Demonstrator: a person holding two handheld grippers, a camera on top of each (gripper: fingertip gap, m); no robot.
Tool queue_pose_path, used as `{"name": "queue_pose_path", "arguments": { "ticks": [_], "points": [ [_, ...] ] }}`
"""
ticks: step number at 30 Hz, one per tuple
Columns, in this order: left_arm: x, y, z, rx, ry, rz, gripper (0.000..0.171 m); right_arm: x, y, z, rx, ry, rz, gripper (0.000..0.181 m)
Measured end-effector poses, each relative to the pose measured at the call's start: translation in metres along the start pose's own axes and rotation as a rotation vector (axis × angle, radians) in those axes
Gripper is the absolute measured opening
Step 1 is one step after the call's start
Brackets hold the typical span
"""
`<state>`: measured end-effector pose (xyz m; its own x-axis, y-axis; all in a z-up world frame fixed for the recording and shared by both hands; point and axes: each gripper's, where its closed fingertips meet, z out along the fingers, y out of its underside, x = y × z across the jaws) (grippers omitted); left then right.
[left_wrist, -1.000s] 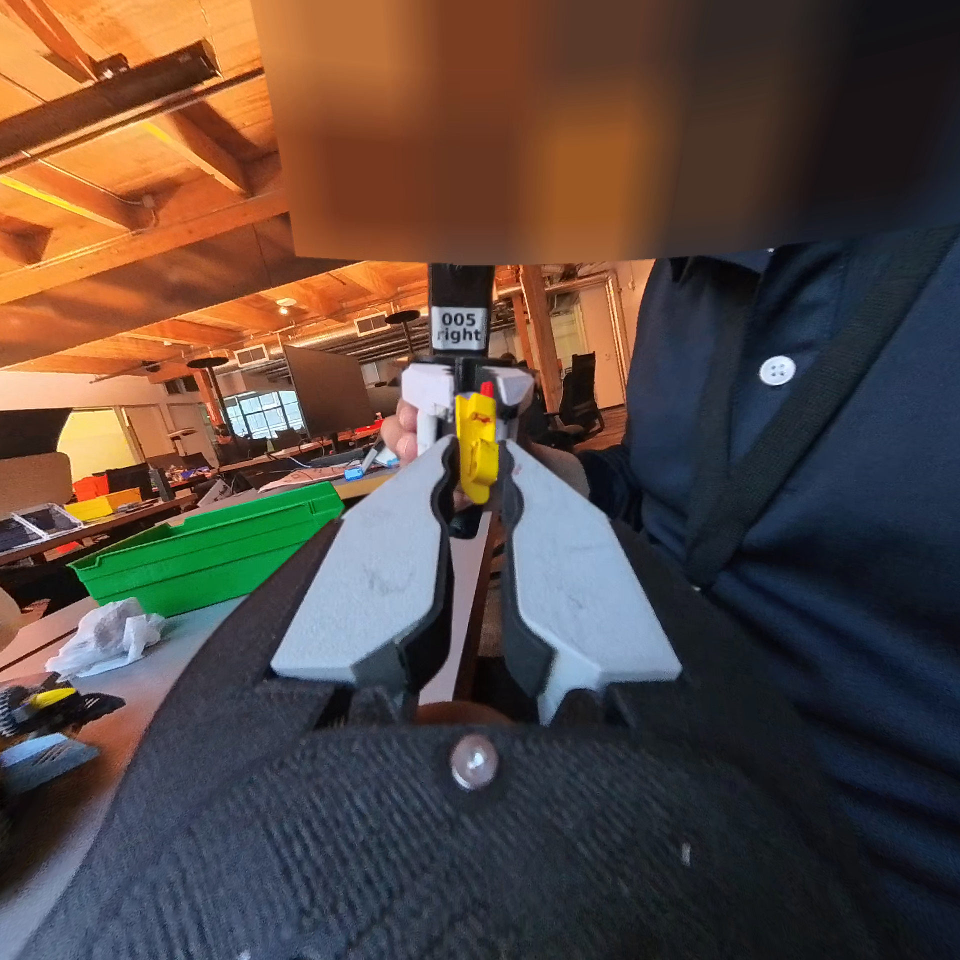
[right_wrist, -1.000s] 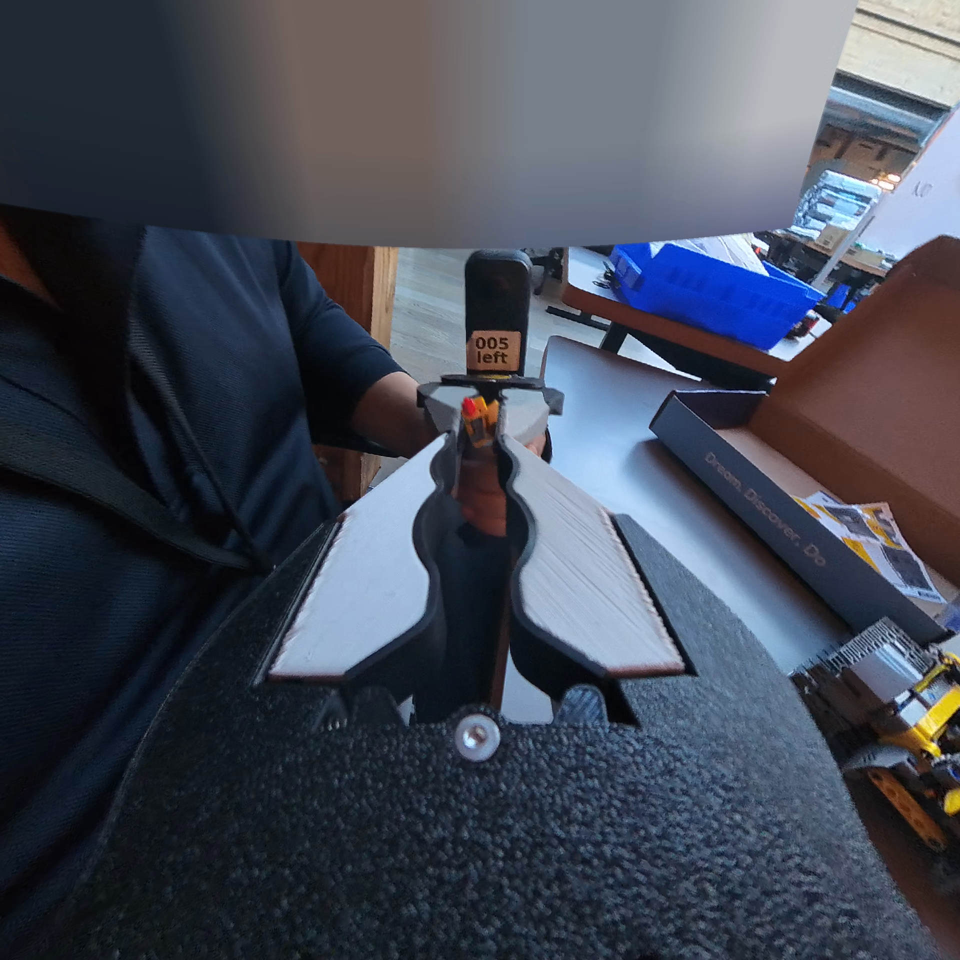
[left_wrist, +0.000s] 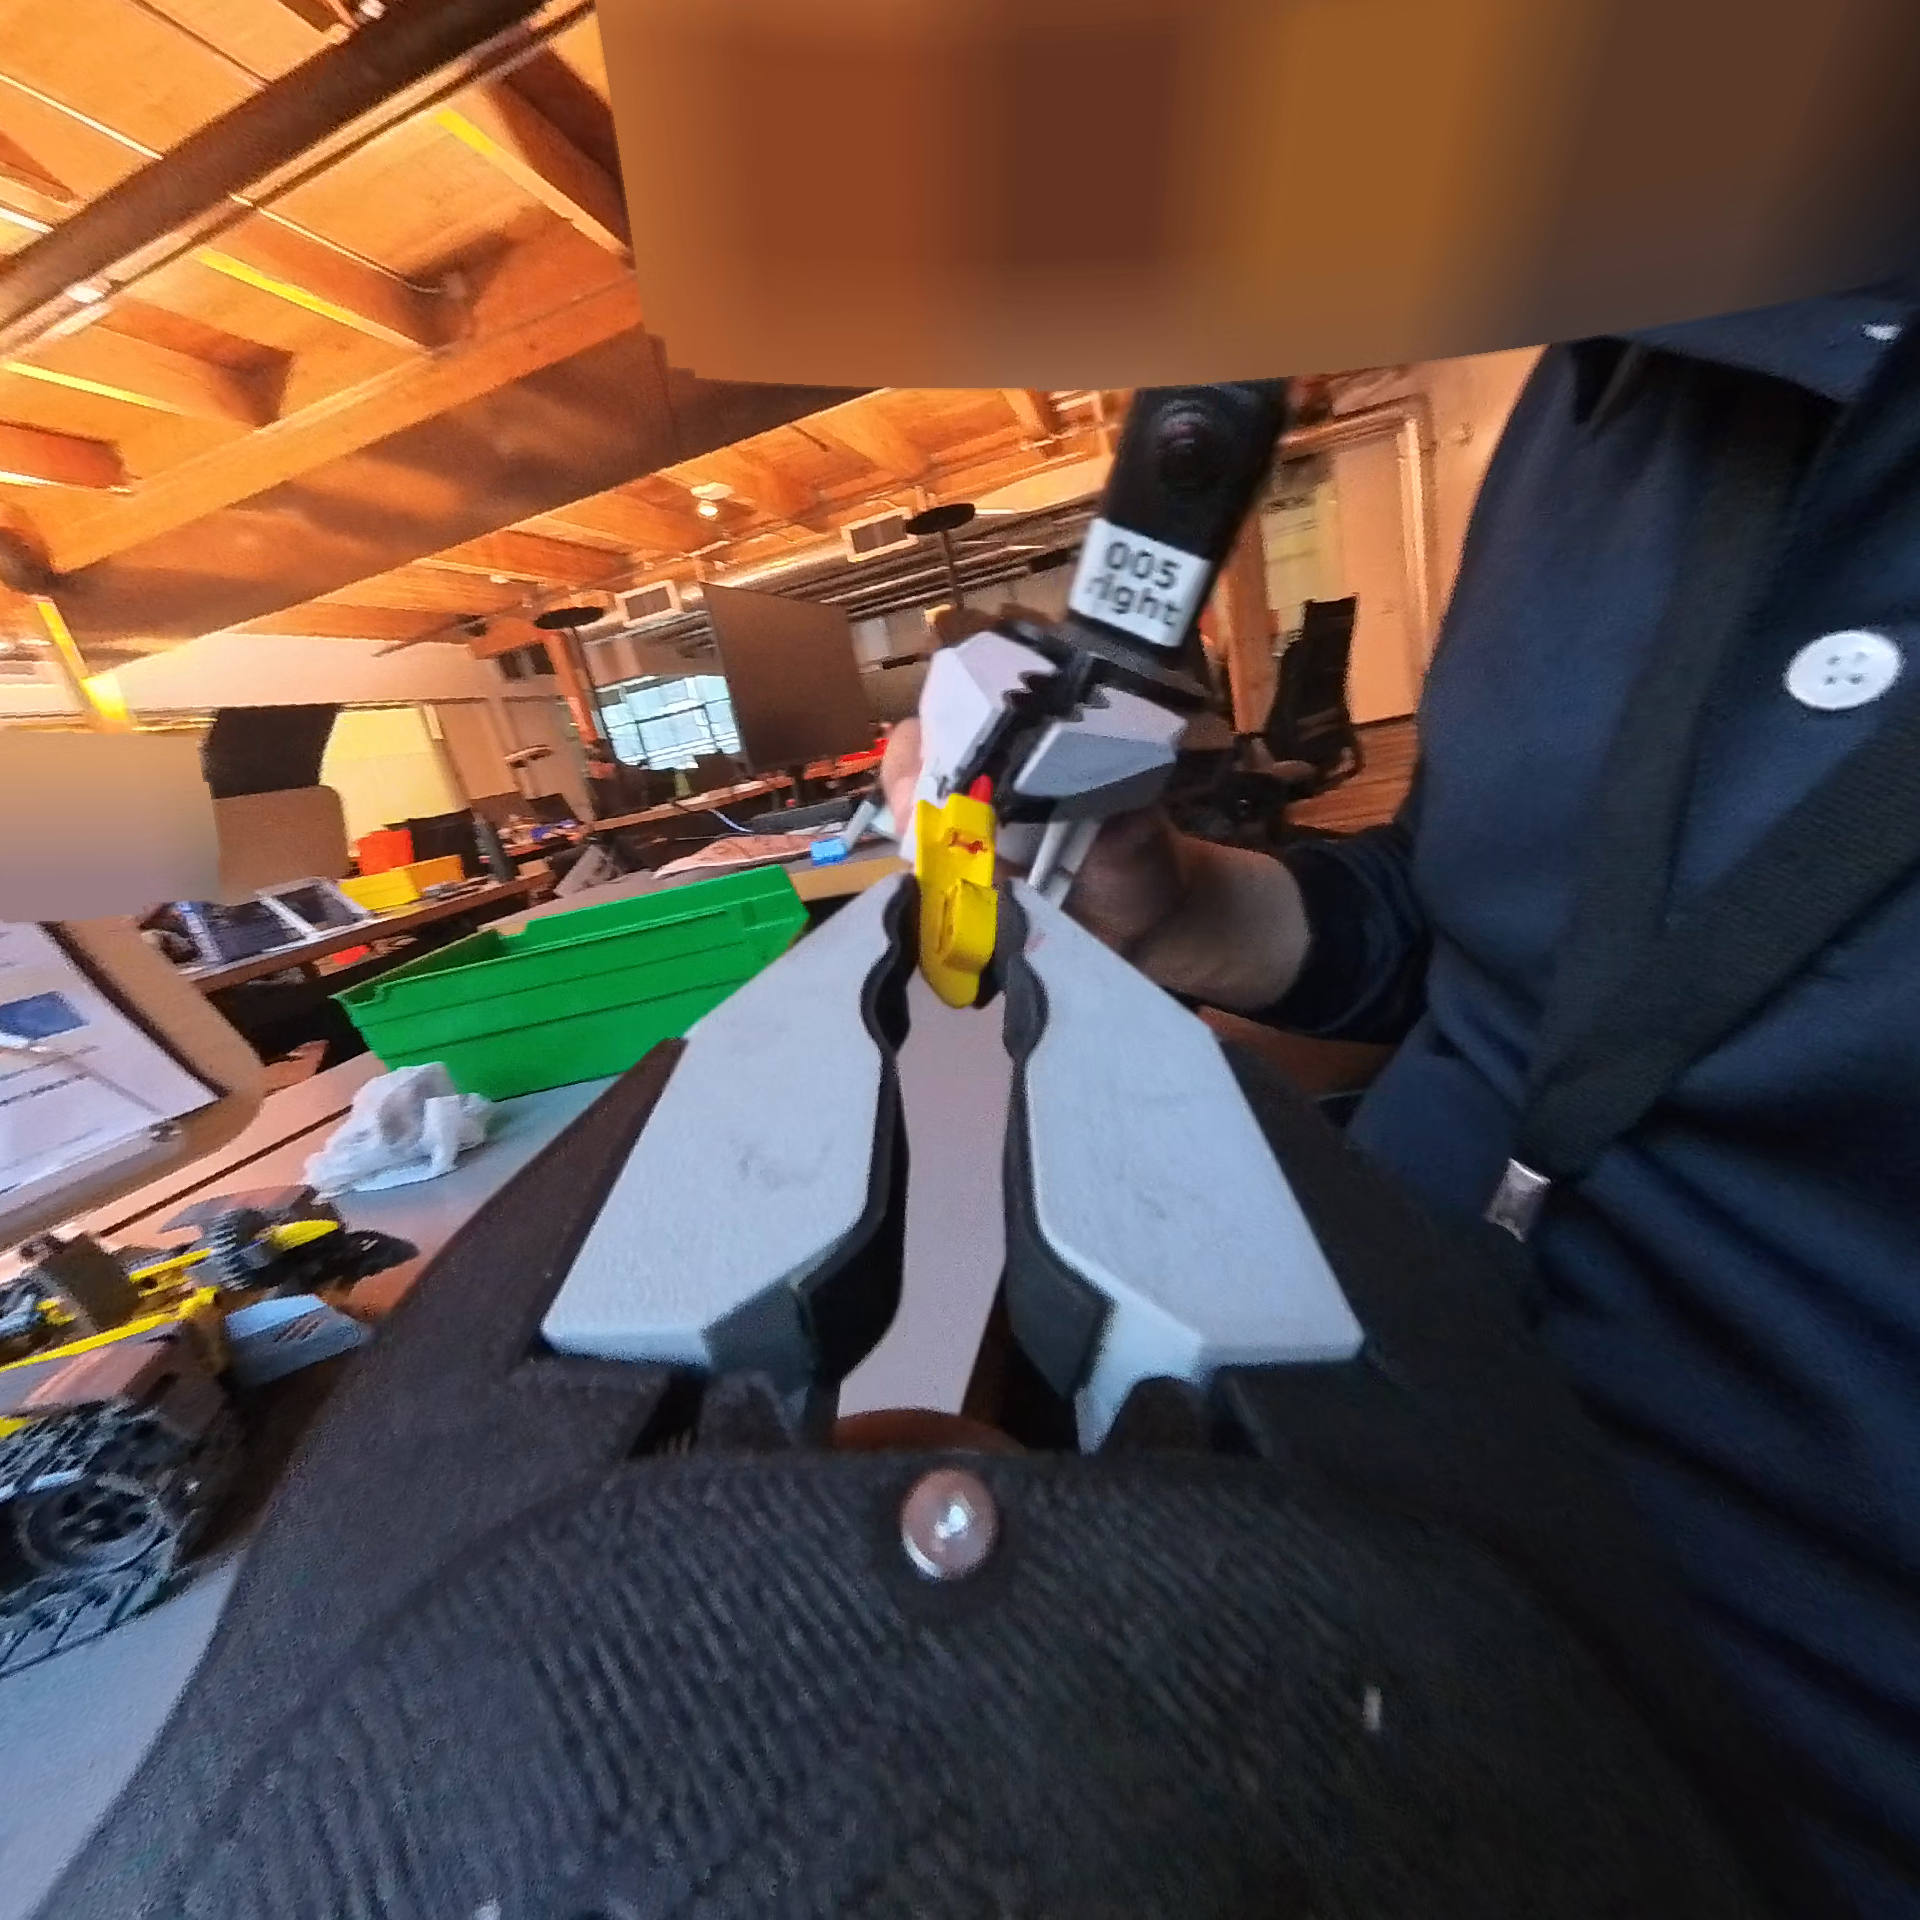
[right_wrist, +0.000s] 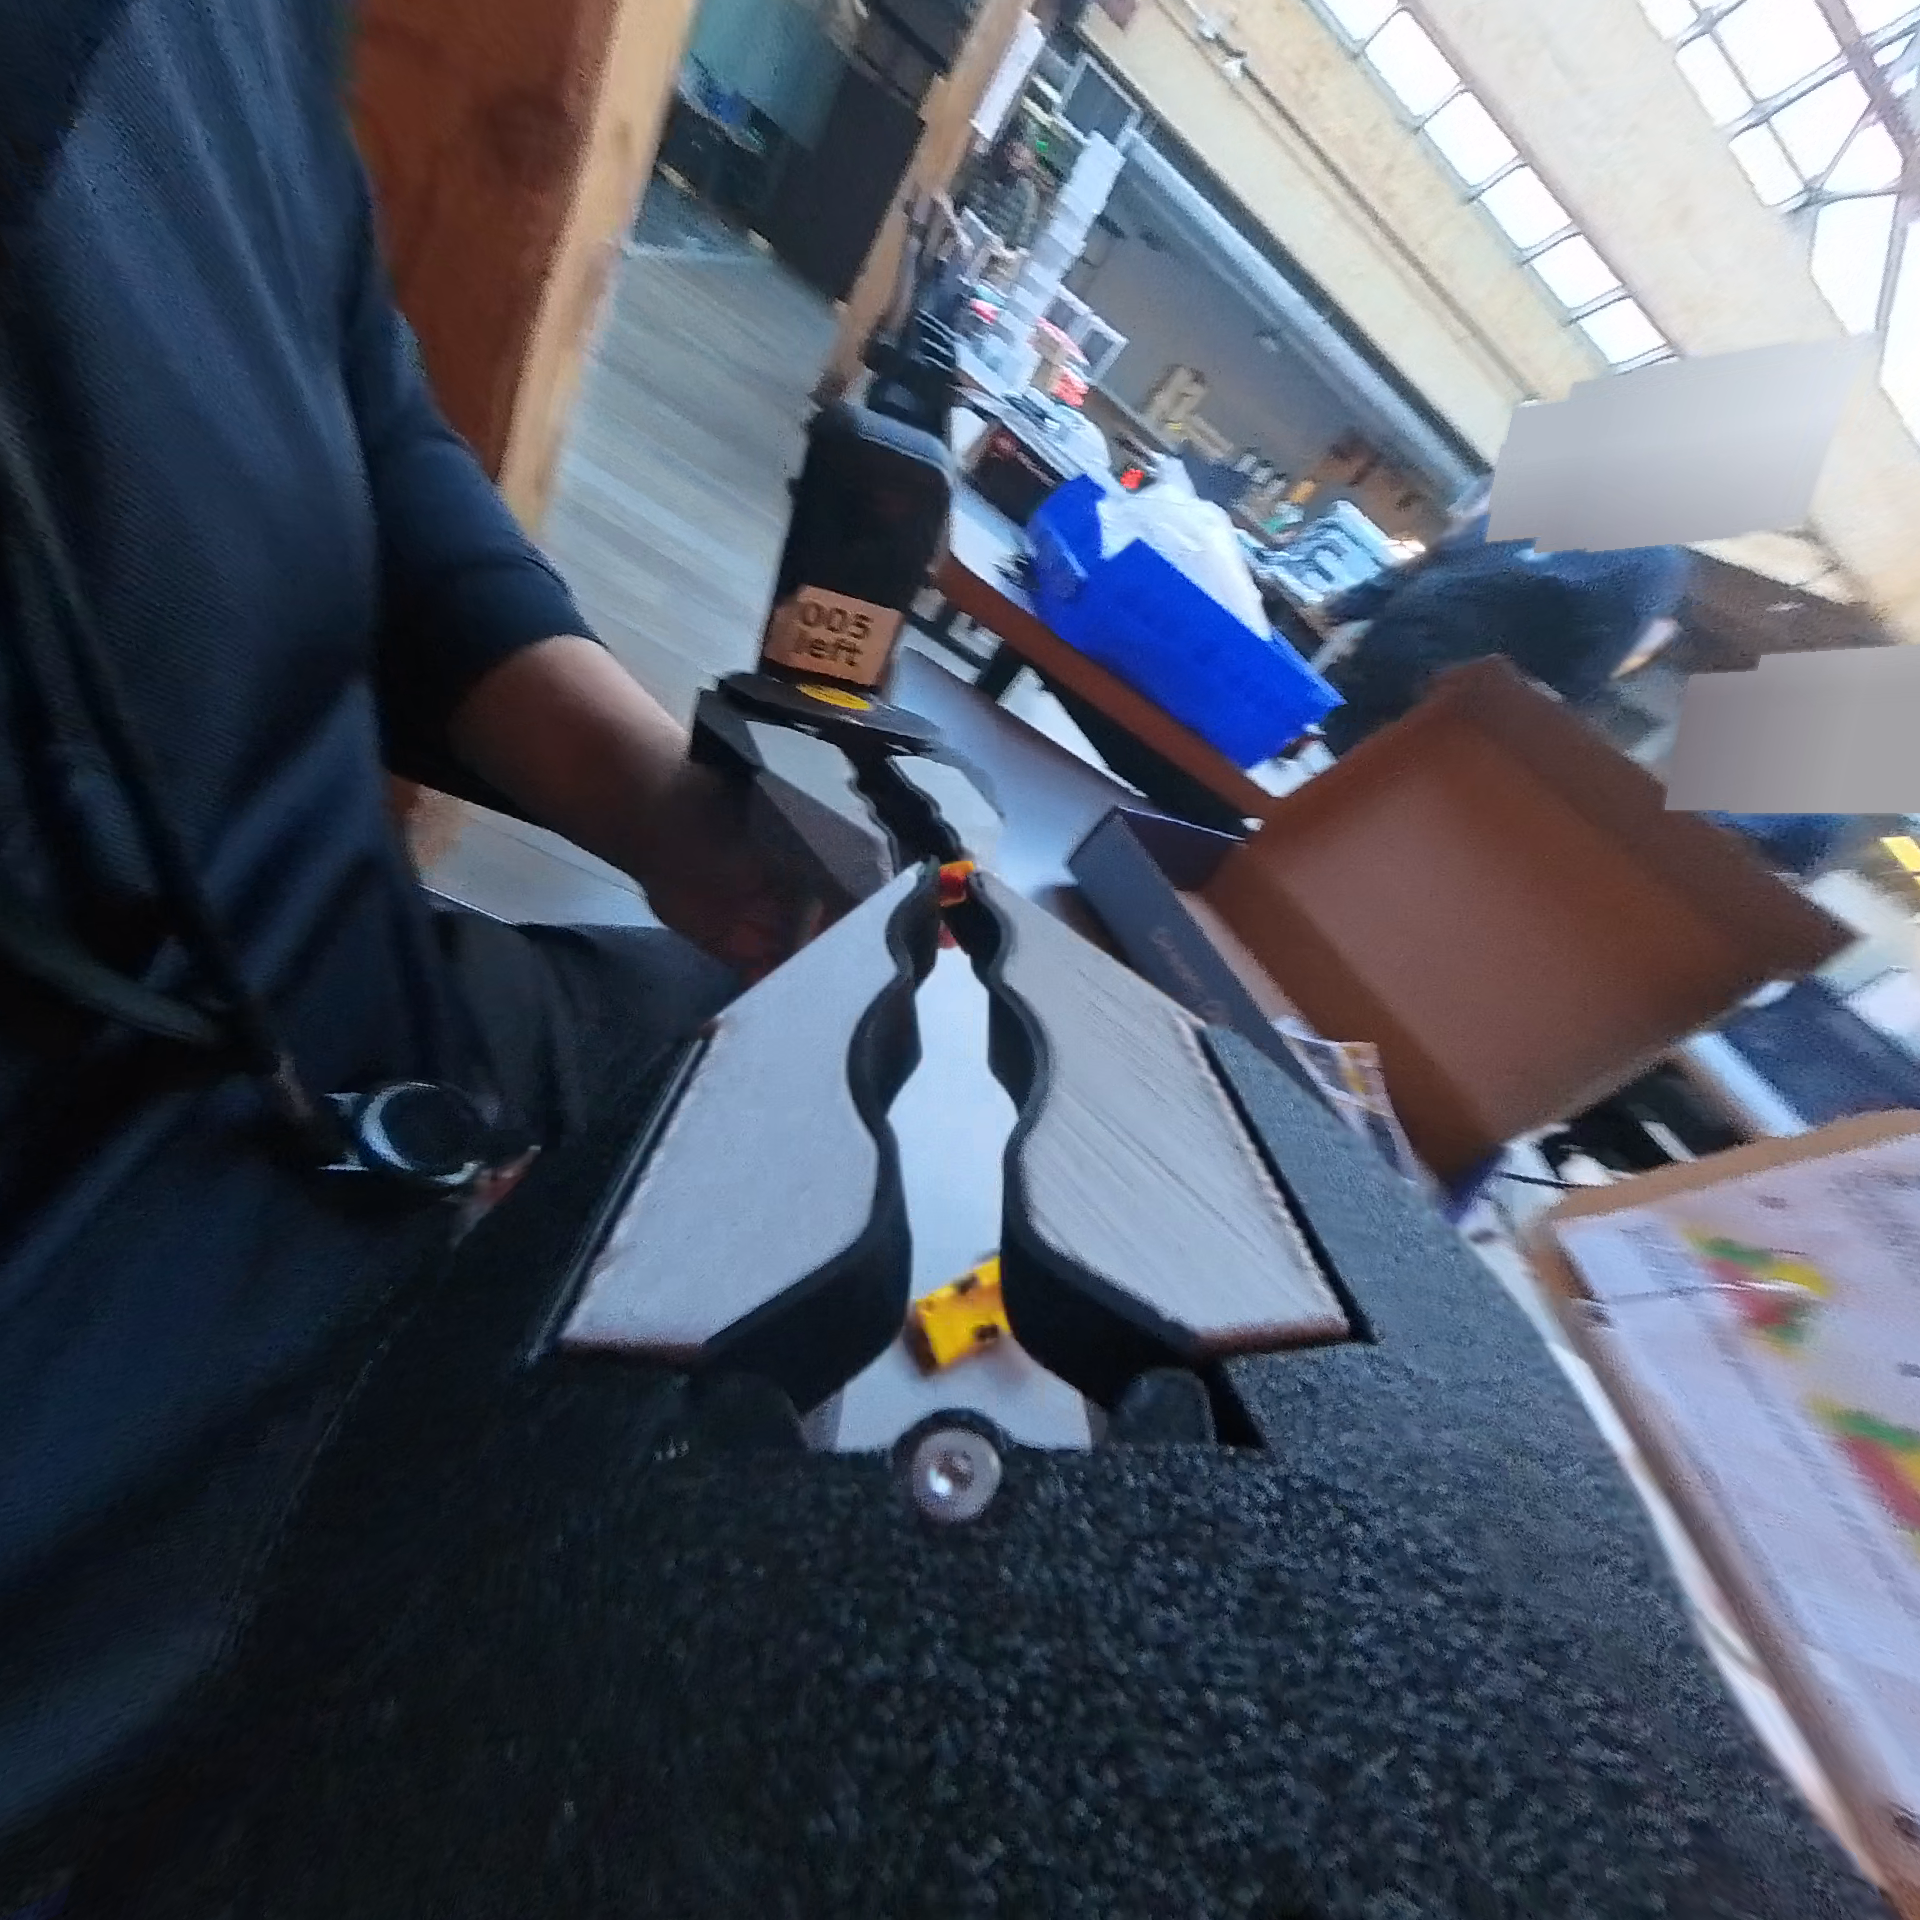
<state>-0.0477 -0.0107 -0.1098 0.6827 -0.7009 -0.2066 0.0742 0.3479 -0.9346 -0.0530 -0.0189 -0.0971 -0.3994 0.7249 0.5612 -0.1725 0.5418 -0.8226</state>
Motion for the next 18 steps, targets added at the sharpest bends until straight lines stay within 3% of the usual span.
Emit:
{"name": "queue_pose_path", "arguments": {
  "ticks": [12,18],
  "points": [
    [-0.003,-0.001,0.001,0.005,-0.025,-0.017,0.011,0.004,0.000,0.000,-0.016,0.057,-0.053,0.003],
    [0.002,0.009,0.001,-0.053,0.028,-0.027,0.011,-0.004,0.008,-0.002,-0.021,-0.055,0.038,0.003]
  ]
}}
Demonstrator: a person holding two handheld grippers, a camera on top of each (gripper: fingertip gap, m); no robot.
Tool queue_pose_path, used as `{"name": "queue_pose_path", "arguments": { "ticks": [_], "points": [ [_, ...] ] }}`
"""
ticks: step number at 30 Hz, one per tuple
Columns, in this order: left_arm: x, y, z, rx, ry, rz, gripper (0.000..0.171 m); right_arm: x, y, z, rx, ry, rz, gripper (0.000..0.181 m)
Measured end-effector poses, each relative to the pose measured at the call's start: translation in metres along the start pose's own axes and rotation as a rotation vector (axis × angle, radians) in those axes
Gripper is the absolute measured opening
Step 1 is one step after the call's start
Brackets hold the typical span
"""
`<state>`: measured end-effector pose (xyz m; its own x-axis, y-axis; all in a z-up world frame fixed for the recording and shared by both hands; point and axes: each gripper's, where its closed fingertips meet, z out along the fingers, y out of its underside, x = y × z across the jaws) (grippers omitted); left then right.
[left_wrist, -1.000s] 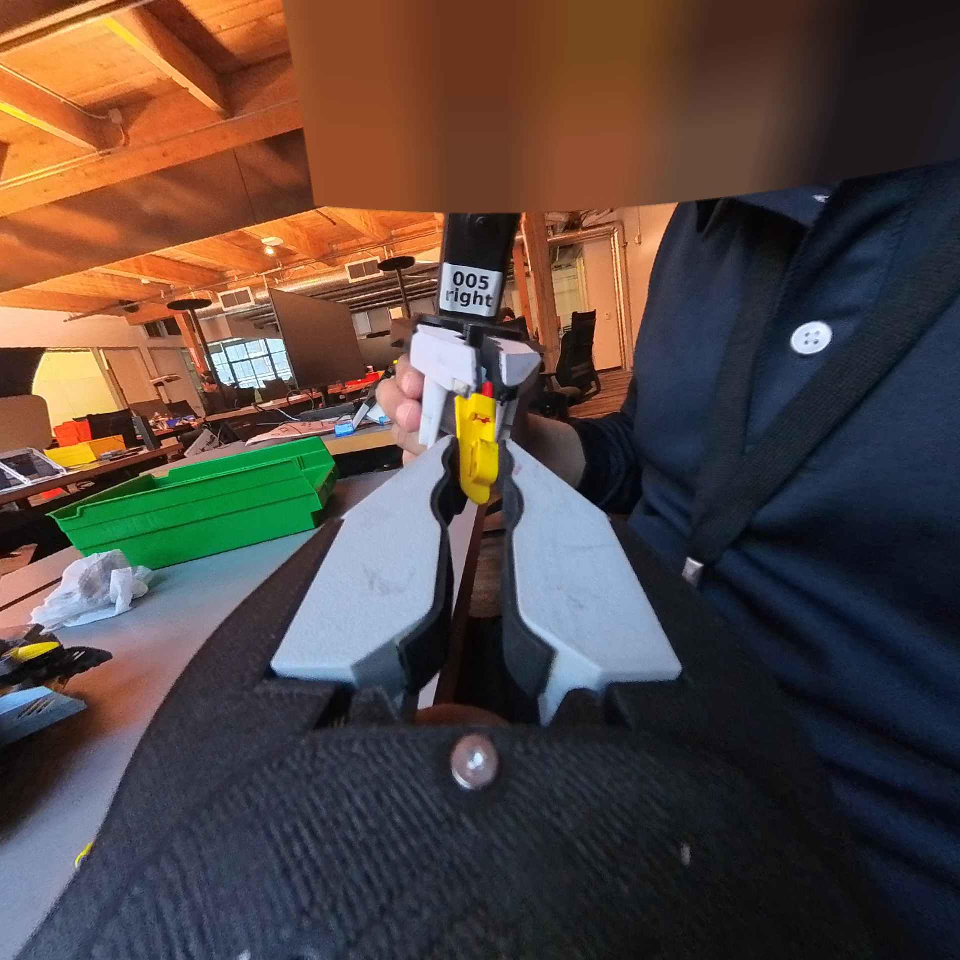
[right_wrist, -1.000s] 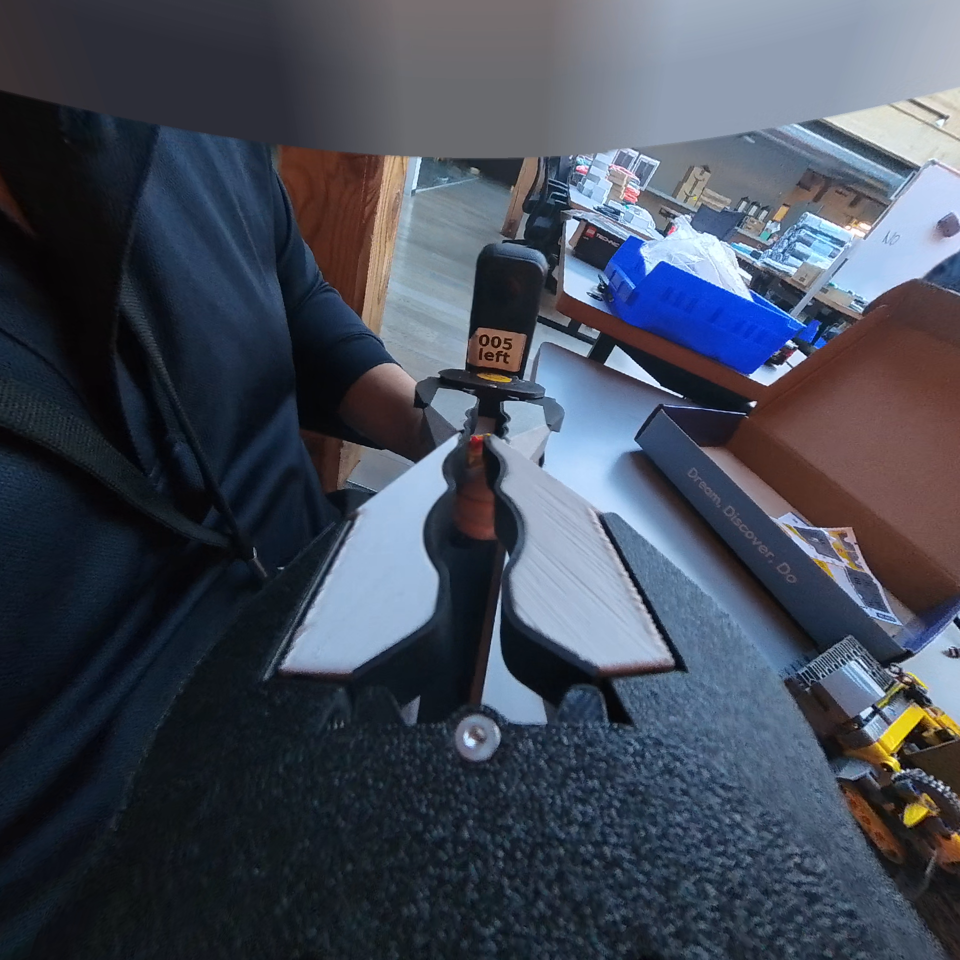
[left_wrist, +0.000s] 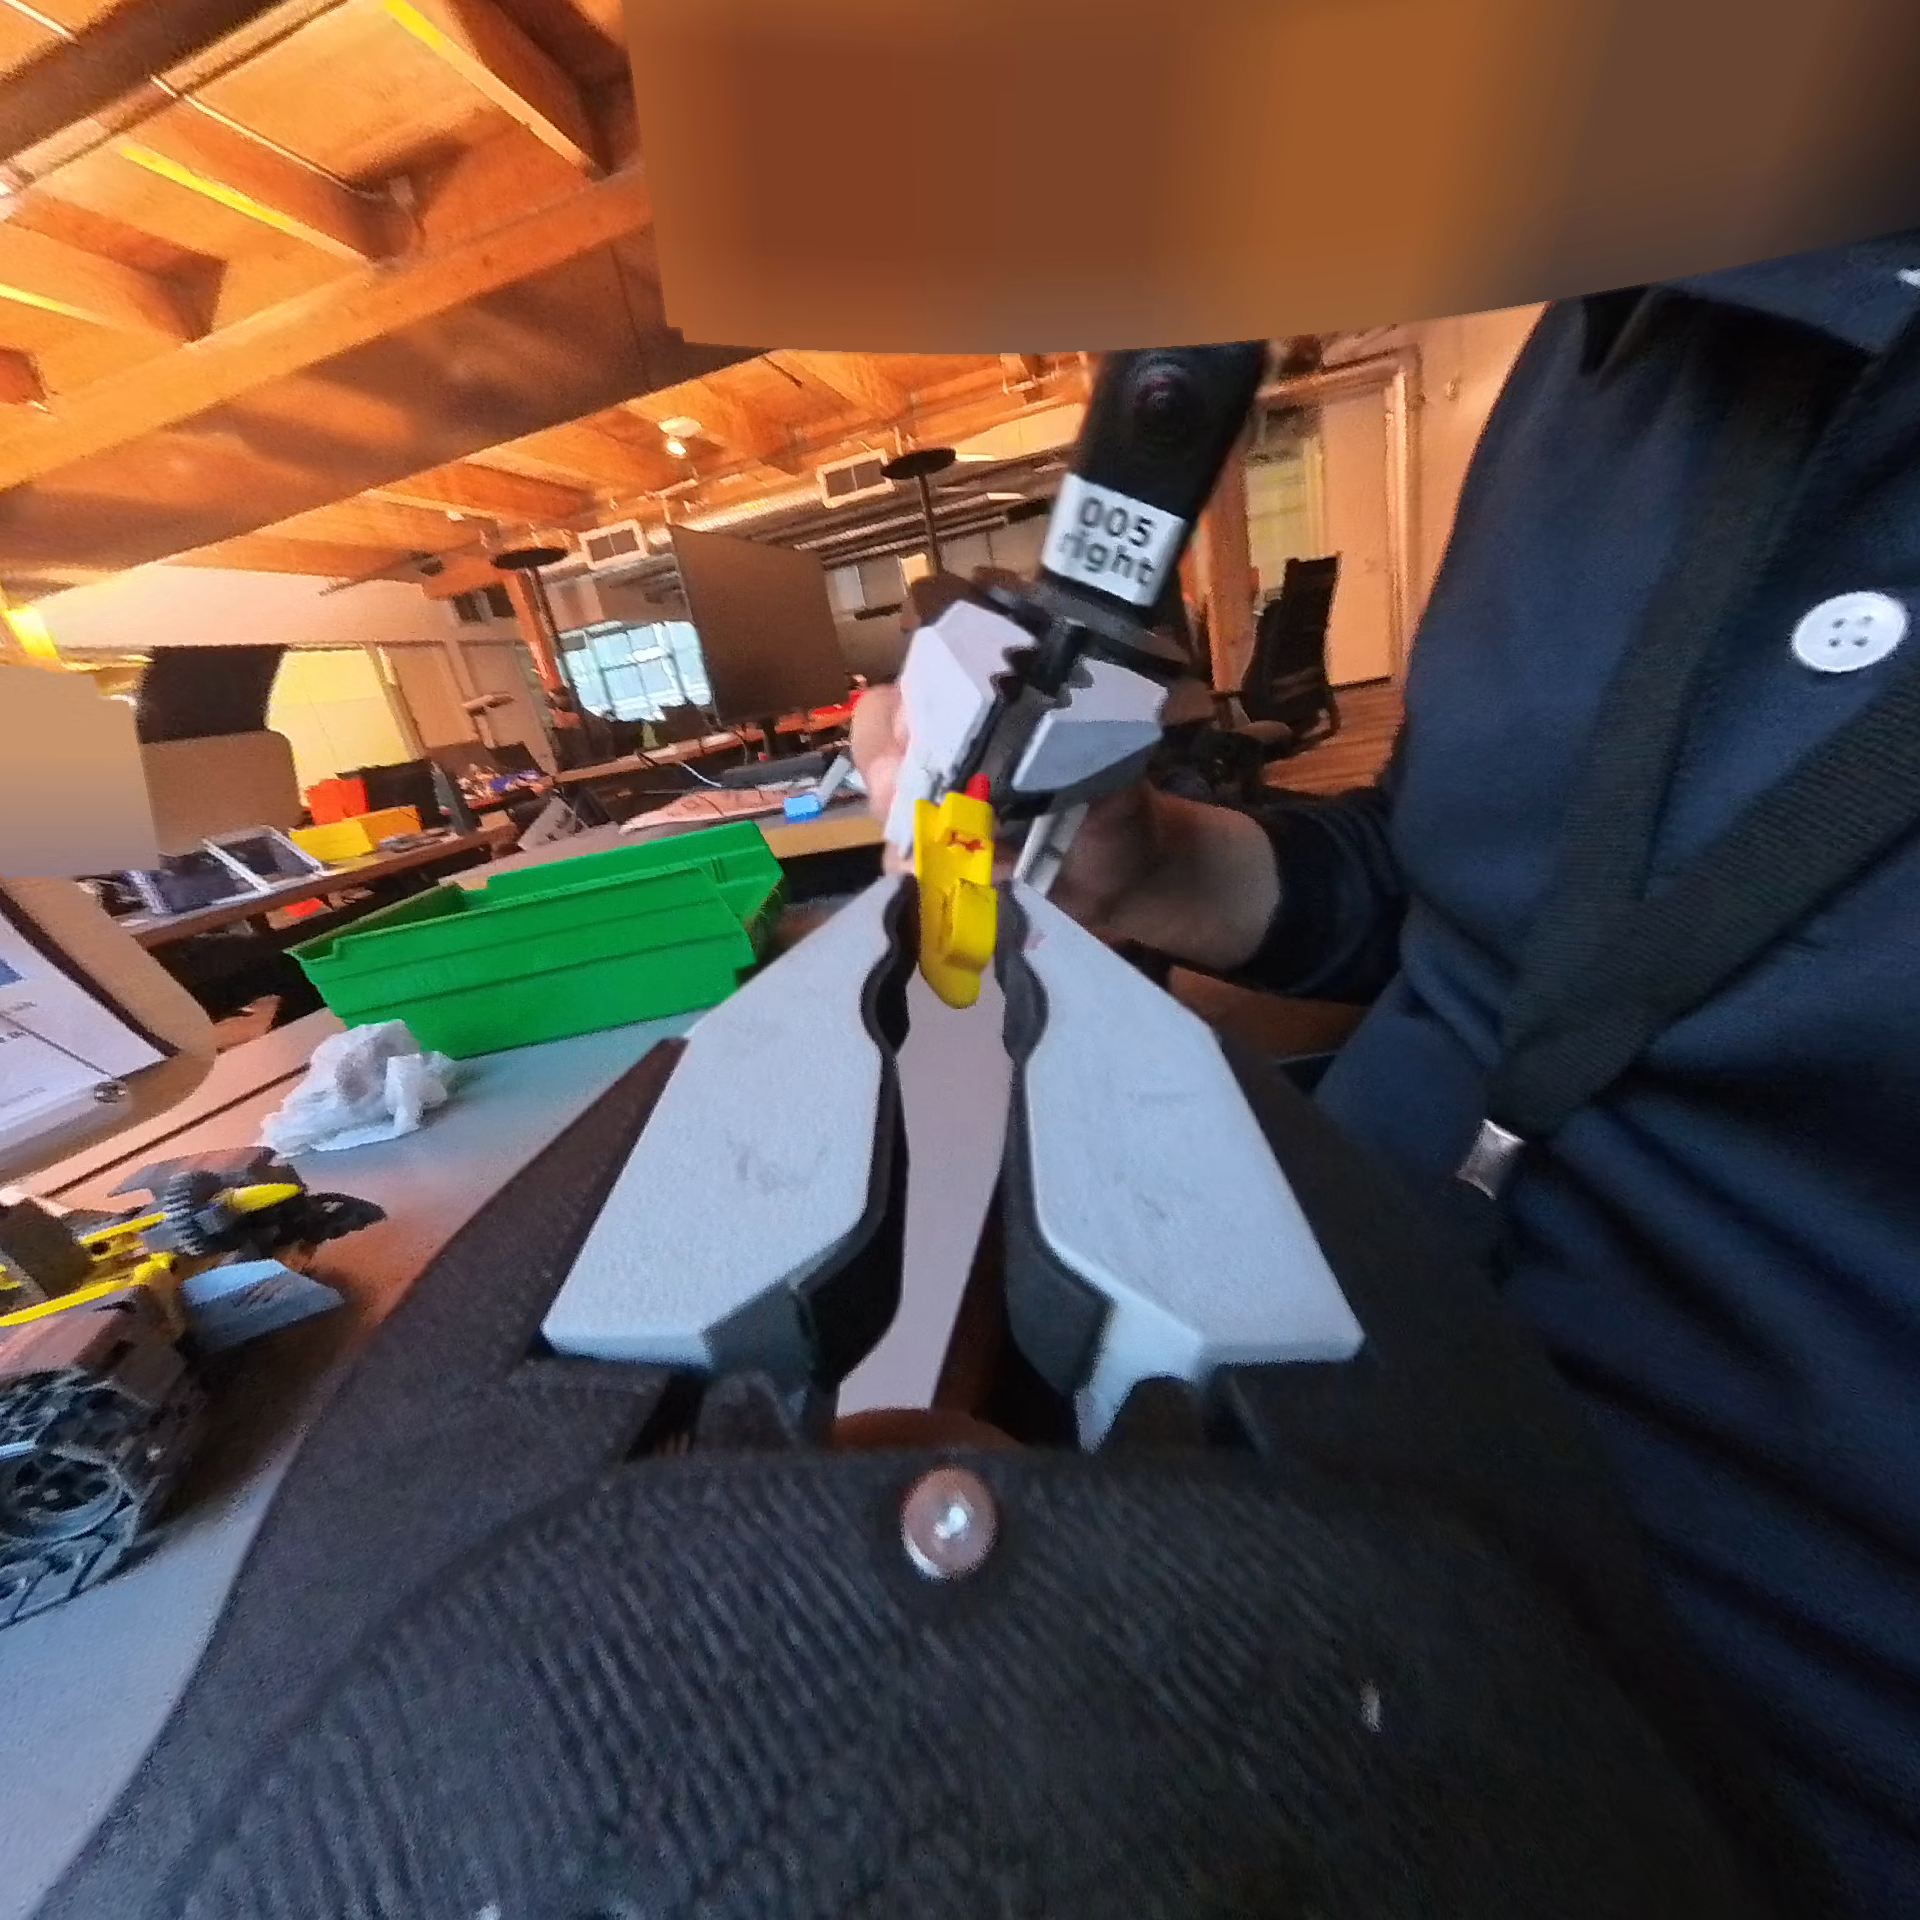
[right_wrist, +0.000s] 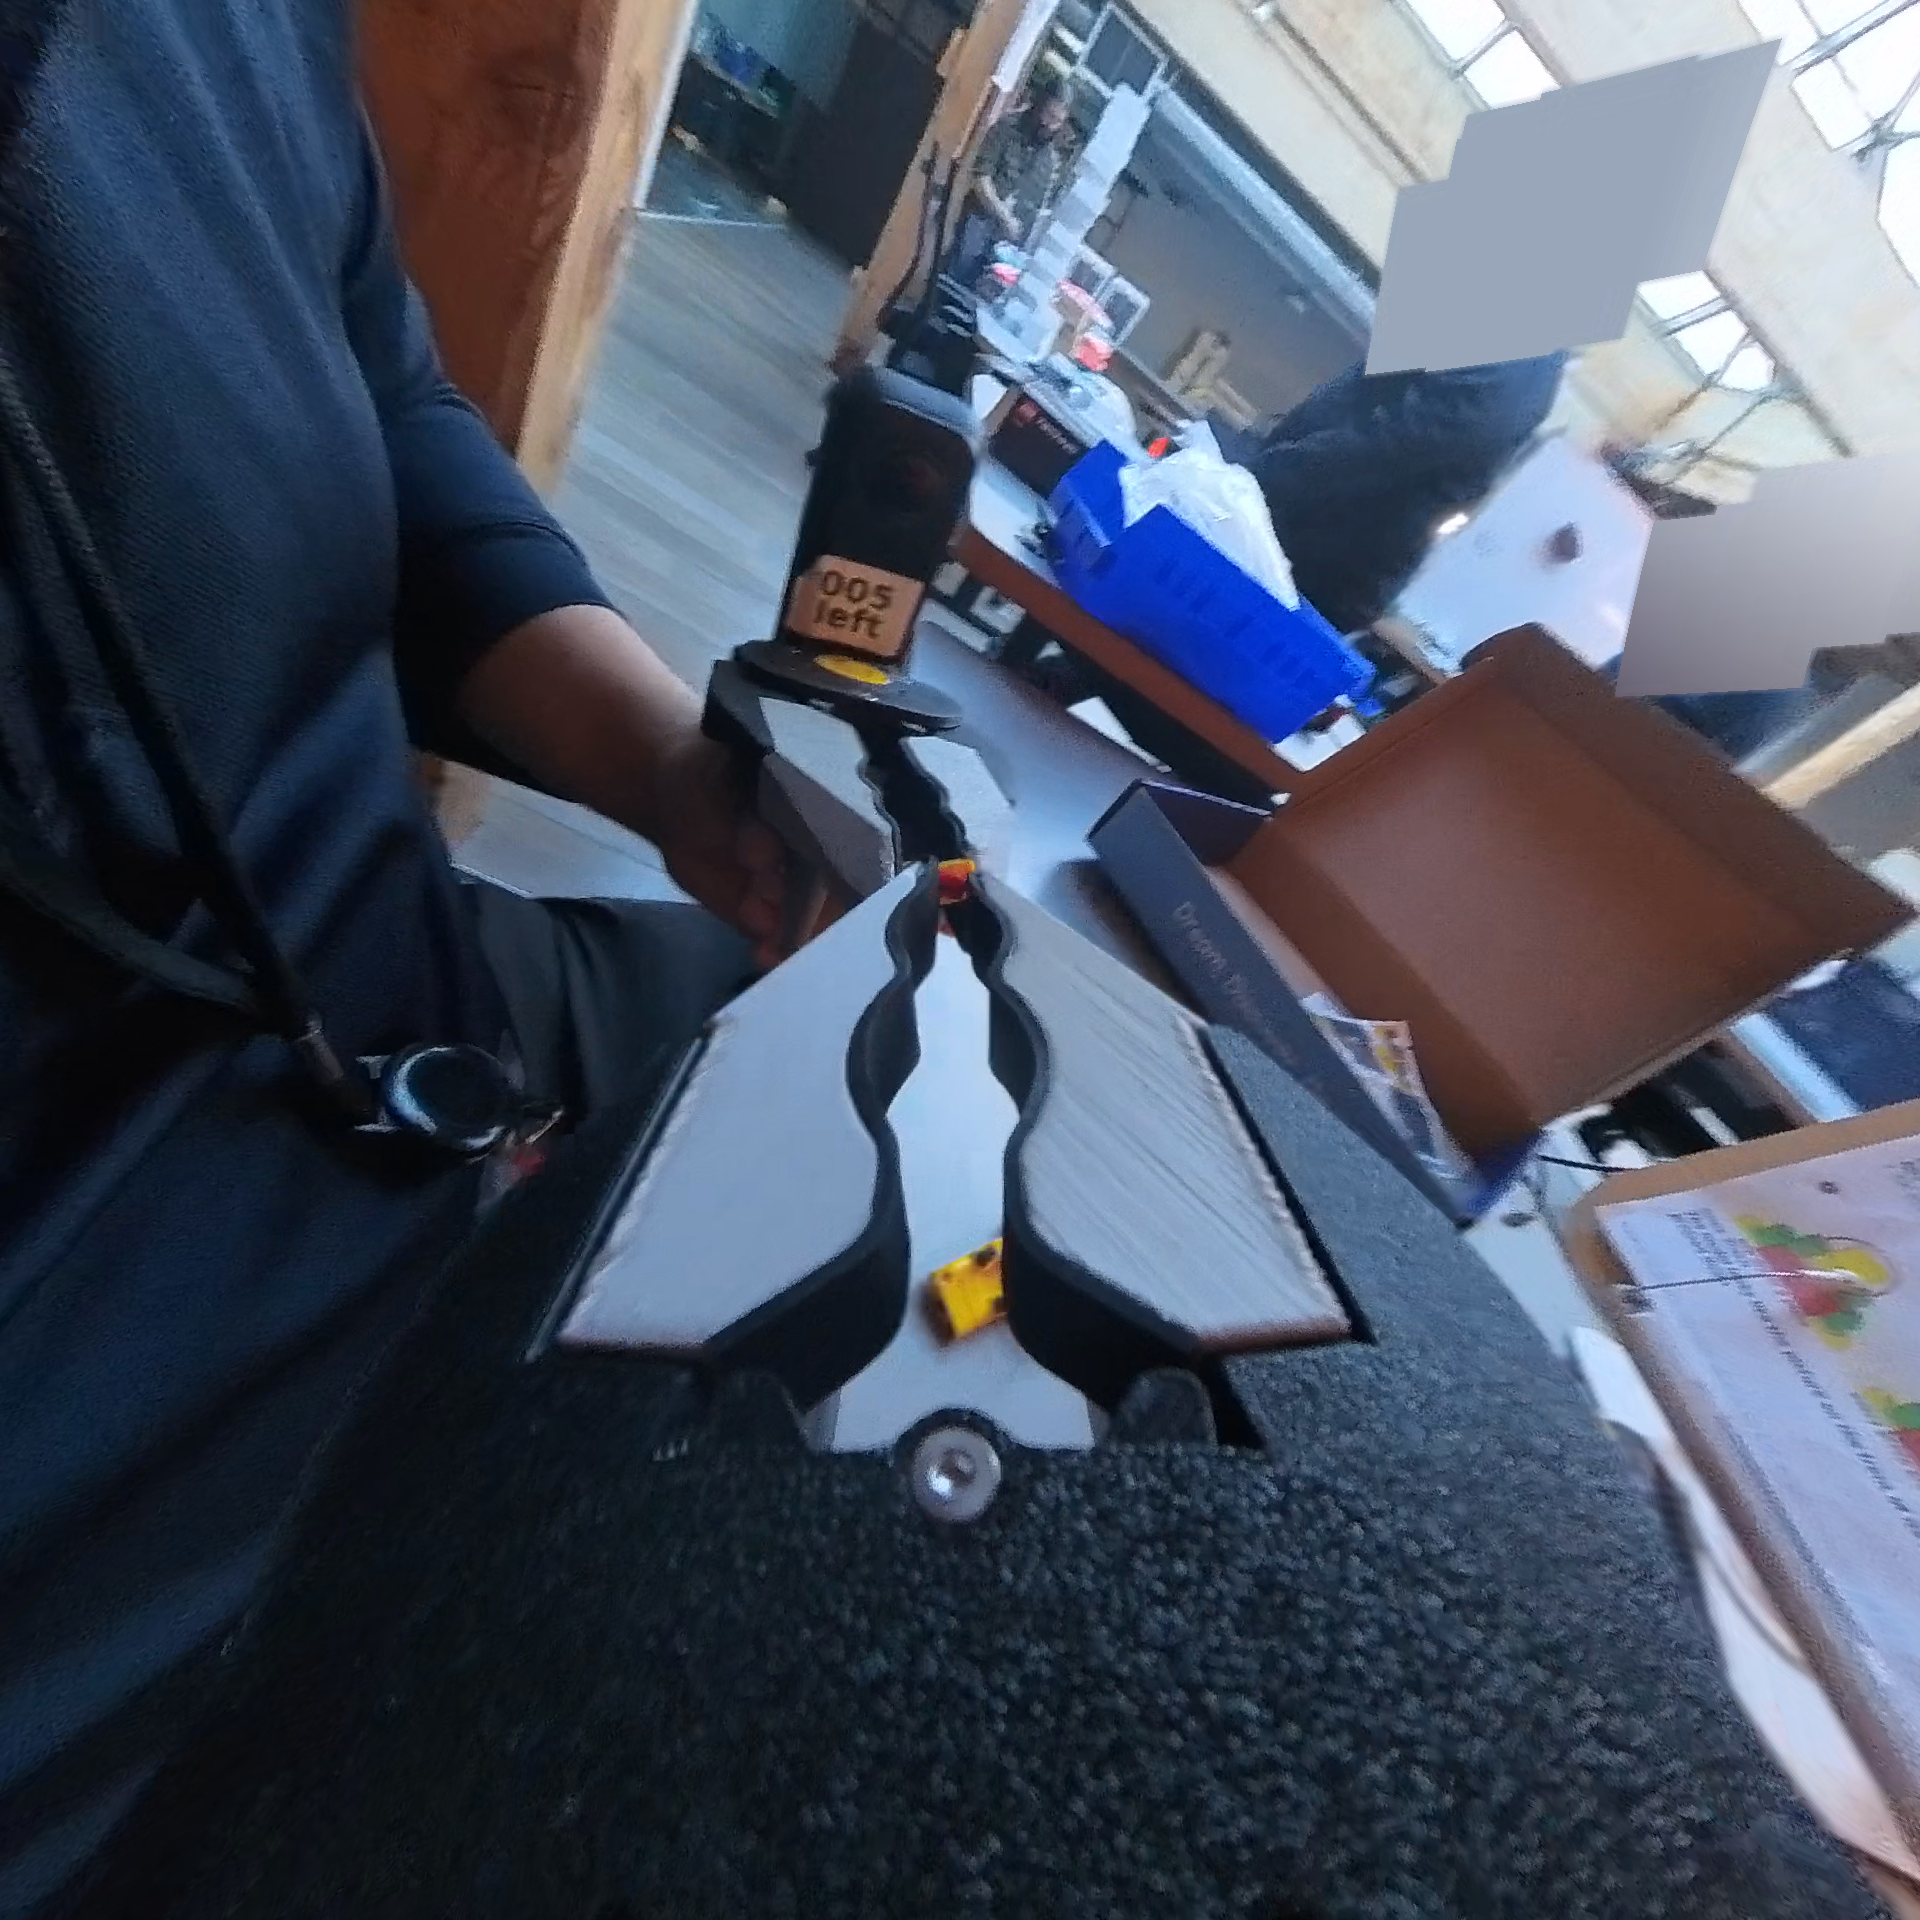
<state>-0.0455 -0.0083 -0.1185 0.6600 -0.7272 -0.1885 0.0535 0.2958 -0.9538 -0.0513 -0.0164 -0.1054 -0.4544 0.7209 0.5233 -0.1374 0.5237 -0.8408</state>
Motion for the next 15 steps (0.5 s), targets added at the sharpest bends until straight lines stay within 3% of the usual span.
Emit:
{"name": "queue_pose_path", "arguments": {
  "ticks": [7,15],
  "points": [
    [0.012,0.002,0.005,0.025,0.081,-0.092,0.011,-0.010,-0.004,-0.005,0.121,-0.173,0.229,0.004],
    [-0.025,0.009,0.006,-0.071,-0.108,-0.087,0.013,0.018,0.012,0.001,0.037,-0.012,0.214,0.002]
  ]
}}
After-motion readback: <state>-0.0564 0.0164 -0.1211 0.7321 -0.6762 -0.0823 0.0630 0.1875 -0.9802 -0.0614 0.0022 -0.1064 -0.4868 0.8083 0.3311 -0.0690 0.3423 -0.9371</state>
